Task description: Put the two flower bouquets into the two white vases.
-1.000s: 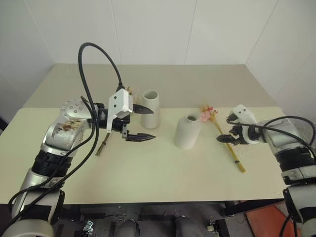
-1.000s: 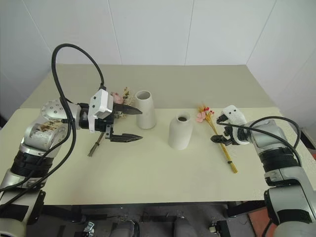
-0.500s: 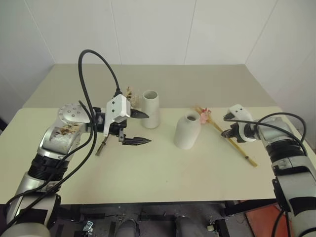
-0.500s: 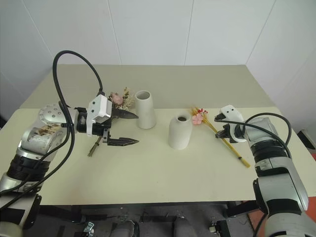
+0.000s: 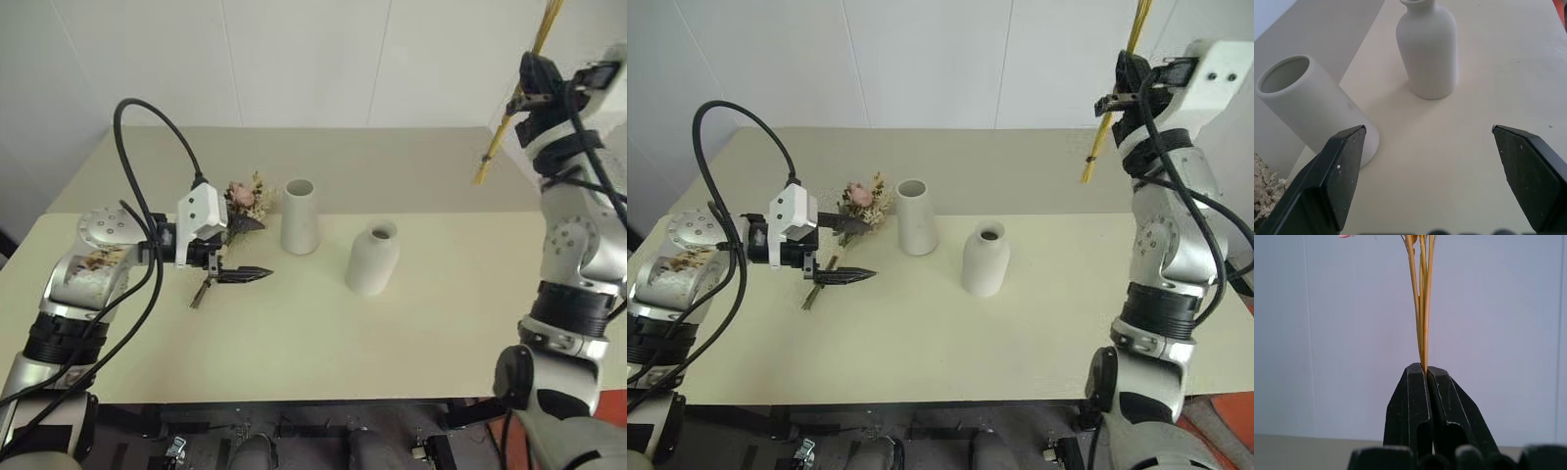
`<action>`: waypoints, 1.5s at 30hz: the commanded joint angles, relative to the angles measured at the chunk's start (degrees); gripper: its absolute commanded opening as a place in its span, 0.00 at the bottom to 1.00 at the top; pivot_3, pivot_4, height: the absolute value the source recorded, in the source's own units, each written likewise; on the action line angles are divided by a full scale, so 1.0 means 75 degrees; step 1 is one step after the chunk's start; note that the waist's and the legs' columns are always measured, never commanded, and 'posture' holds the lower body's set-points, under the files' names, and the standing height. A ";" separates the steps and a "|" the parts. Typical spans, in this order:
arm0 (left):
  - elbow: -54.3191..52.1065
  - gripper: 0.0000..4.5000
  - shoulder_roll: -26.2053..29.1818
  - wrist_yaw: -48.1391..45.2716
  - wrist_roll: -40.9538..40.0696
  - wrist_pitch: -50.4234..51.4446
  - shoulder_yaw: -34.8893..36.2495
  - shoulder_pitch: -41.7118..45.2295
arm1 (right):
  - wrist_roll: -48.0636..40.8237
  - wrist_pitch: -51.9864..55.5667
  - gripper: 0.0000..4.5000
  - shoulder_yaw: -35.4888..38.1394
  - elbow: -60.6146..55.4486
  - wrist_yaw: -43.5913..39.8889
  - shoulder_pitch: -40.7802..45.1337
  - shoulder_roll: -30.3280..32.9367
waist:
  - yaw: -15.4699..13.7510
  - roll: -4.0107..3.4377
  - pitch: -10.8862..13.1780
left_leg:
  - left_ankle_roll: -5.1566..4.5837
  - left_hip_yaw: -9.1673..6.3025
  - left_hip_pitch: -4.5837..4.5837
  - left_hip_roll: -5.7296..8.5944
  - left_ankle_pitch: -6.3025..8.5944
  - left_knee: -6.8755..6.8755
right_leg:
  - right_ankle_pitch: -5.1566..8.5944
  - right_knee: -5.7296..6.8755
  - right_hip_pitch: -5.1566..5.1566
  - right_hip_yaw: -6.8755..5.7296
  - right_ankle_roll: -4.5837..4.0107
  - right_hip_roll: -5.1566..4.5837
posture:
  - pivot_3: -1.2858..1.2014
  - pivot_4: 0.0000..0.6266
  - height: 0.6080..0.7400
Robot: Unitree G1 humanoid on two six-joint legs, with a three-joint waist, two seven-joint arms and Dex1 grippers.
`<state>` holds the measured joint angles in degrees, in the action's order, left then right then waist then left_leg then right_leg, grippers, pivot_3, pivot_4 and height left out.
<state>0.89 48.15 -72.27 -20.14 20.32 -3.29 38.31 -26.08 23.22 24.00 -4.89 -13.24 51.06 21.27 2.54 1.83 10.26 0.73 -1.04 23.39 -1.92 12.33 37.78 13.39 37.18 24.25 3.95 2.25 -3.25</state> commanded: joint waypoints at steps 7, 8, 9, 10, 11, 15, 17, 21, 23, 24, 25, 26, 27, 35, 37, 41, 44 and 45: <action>-0.0107 1.00 0.0340 -0.0019 -0.0007 -0.0117 0.0405 -0.0100 | -0.0934 0.0166 0.00 -0.0688 -0.1647 0.0229 -0.1159 -0.0971 | 0.0000 -0.0003 0.0001 | 0.0000 0.0000 0.0008 -0.0001 0.0000 -0.0001 | 0.0000 -0.0001 0.0006 -0.0001 0.0000 0.0001 | 0.52 0.24 1.00; -0.0149 1.00 0.0362 -0.0007 -0.0018 -0.0087 0.0436 -0.0143 | -0.0902 0.0104 0.00 -0.0735 -0.1580 0.0240 -0.1256 -0.1008 | -0.0002 -0.0003 0.0001 | 0.0000 0.0000 0.0007 0.0000 0.0000 -0.0001 | 0.0000 0.0000 0.0007 0.0000 0.0000 0.0001 | 0.52 0.24 1.00; -0.0189 1.00 0.0387 0.0002 -0.0030 -0.0059 0.0468 -0.0189 | -0.0989 0.0114 0.00 -0.0715 -0.1504 0.0325 -0.1309 -0.1098 | -0.0001 -0.0003 0.0001 | 0.0000 0.0000 0.0006 -0.0001 0.0000 -0.0001 | 0.0000 0.0001 0.0007 0.0000 -0.0001 0.0002 | 0.52 0.24 1.00; -0.0219 1.00 0.0410 0.0009 -0.0039 -0.0040 0.0492 -0.0228 | -0.1043 0.0086 0.00 -0.0705 -0.1450 0.0357 -0.1346 -0.1158 | 0.0001 -0.0003 0.0001 | 0.0000 0.0000 0.0006 -0.0001 0.0000 -0.0001 | 0.0000 0.0001 0.0008 -0.0001 -0.0001 0.0002 | 0.52 0.24 1.00; -0.0244 1.00 0.0434 0.0022 -0.0040 -0.0019 0.0516 -0.0265 | -0.1038 0.0044 0.00 -0.0728 -0.1410 0.0364 -0.1380 -0.1204 | 0.0001 -0.0003 0.0001 | 0.0000 0.0000 0.0006 -0.0002 0.0000 -0.0001 | 0.0001 0.0000 0.0007 0.0000 -0.0001 0.0003 | 0.52 0.24 1.00; -0.0325 1.00 0.0500 0.0043 -0.0043 0.0032 0.0579 -0.0349 | -0.1057 0.0034 0.00 -0.0784 -0.1432 0.0369 -0.1367 -0.1286 | 0.0002 -0.0004 0.0002 | 0.0000 0.0001 0.0007 -0.0001 0.0000 -0.0002 | 0.0001 -0.0001 0.0009 0.0000 0.0000 0.0003 | 0.52 0.24 1.00; -0.0355 1.00 0.0526 0.0061 -0.0069 0.0052 0.0602 -0.0371 | -0.1057 0.0017 0.00 -0.0843 -0.1513 0.0322 -0.1357 -0.1281 | 0.0006 -0.0004 0.0002 | 0.0000 0.0000 0.0006 -0.0002 0.0000 -0.0002 | 0.0001 -0.0001 0.0008 0.0000 -0.0001 0.0004 | 0.52 0.24 1.00; -0.0403 1.00 0.0556 0.0109 -0.0087 0.0070 0.0608 -0.0431 | -0.1154 0.0094 0.00 -0.0935 -0.1670 0.0332 -0.1465 -0.1339 | 0.0010 -0.0004 0.0002 | 0.0000 0.0000 0.0005 -0.0003 0.0000 -0.0002 | 0.0001 -0.0001 0.0008 0.0000 -0.0001 0.0004 | 0.52 0.24 1.00; -0.0417 1.00 0.0555 0.0128 -0.0094 0.0076 0.0602 -0.0447 | -0.1140 0.0071 0.00 -0.1038 -0.1796 0.0338 -0.1581 -0.1394 | 0.0011 -0.0004 0.0002 | 0.0000 0.0000 0.0005 -0.0003 0.0000 -0.0002 | 0.0001 -0.0001 0.0008 0.0000 -0.0001 0.0005 | 0.52 0.24 1.00; -0.0427 1.00 0.0554 0.0138 -0.0101 0.0083 0.0605 -0.0453 | -0.1147 0.0037 0.00 -0.1078 -0.1866 0.0320 -0.1625 -0.1422 | 0.0011 -0.0004 0.0002 | 0.0000 0.0000 0.0005 -0.0004 0.0000 -0.0002 | 0.0001 -0.0001 0.0008 0.0000 -0.0001 0.0005 | 0.52 0.24 1.00; -0.0430 1.00 0.0553 0.0145 -0.0103 0.0087 0.0603 -0.0452 | -0.1106 -0.0060 0.00 -0.1126 -0.1921 0.0314 -0.1637 -0.1453 | 0.0010 -0.0004 0.0002 | 0.0000 0.0000 0.0006 -0.0004 0.0000 -0.0002 | 0.0001 -0.0001 0.0008 0.0000 0.0000 0.0005 | 0.52 0.24 1.00; -0.0431 1.00 0.0553 0.0151 -0.0105 0.0092 0.0602 -0.0451 | -0.1077 -0.0127 0.00 -0.1154 -0.1955 0.0311 -0.1642 -0.1475 | 0.0009 -0.0004 0.0002 | 0.0000 0.0000 0.0006 -0.0003 0.0000 -0.0002 | 0.0001 -0.0001 0.0008 -0.0001 0.0000 0.0005 | 0.52 0.24 1.00; -0.0420 1.00 0.0550 0.0151 -0.0102 0.0092 0.0595 -0.0439 | -0.1030 -0.0199 0.00 -0.1178 -0.1958 0.0324 -0.1628 -0.1492 | 0.0009 -0.0004 0.0002 | 0.0000 0.0000 0.0006 -0.0003 0.0000 -0.0002 | 0.0001 -0.0001 0.0008 0.0000 0.0000 0.0005 | 0.52 0.24 1.00; -0.0443 1.00 0.0547 0.0163 -0.0088 0.0086 0.0581 -0.0468 | -0.0779 -0.0594 0.00 -0.1443 -0.2159 0.0305 -0.1335 -0.1374 | 0.0006 -0.0006 0.0003 | 0.0000 0.0000 0.0007 -0.0003 0.0000 -0.0002 | 0.0001 -0.0002 0.0011 -0.0001 0.0000 0.0005 | 0.52 0.24 1.00; -0.0415 1.00 0.0537 0.0169 -0.0073 0.0074 0.0569 -0.0447 | -0.0784 -0.0565 0.00 -0.1532 -0.2243 0.0228 -0.1445 -0.1328 | 0.0007 -0.0006 0.0003 | 0.0000 0.0000 0.0007 -0.0003 0.0000 -0.0002 | 0.0001 -0.0002 0.0010 -0.0001 -0.0001 0.0004 | 0.52 0.24 1.00; -0.0413 1.00 0.0529 0.0174 -0.0072 0.0055 0.0570 -0.0453 | -0.0677 -0.0725 0.00 -0.1737 -0.2228 0.0145 -0.1869 -0.1456 | 0.0005 -0.0005 0.0003 | 0.0000 -0.0001 0.0006 -0.0004 0.0000 -0.0003 | 0.0002 -0.0002 0.0009 -0.0001 -0.0001 0.0006 | 0.52 0.24 1.00; -0.0412 1.00 0.0526 0.0173 -0.0072 0.0041 0.0568 -0.0453 | -0.0395 -0.0929 0.00 -0.1850 -0.1930 0.0129 -0.2015 -0.1479 | 0.0005 -0.0005 0.0003 | 0.0000 0.0001 0.0008 -0.0002 0.0000 -0.0002 | 0.0001 -0.0004 0.0009 0.0000 -0.0001 0.0004 | 0.52 0.24 1.00; -0.0417 1.00 0.0528 0.0175 -0.0077 0.0042 0.0573 -0.0455 | -0.0344 -0.0984 0.00 -0.1861 -0.1858 0.0133 -0.2025 -0.1493 | 0.0005 -0.0005 0.0003 | 0.0000 0.0001 0.0006 -0.0002 0.0000 -0.0002 | 0.0001 -0.0003 0.0008 0.0000 -0.0001 0.0004 | 0.52 0.24 1.00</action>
<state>-0.70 51.47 -71.23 -20.31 21.35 -0.94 34.79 -29.53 18.60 9.83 -18.04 -12.09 35.05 10.05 2.58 1.79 10.28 0.73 -1.03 23.43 -1.93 12.33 37.77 13.40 37.17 24.32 3.95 2.24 -3.22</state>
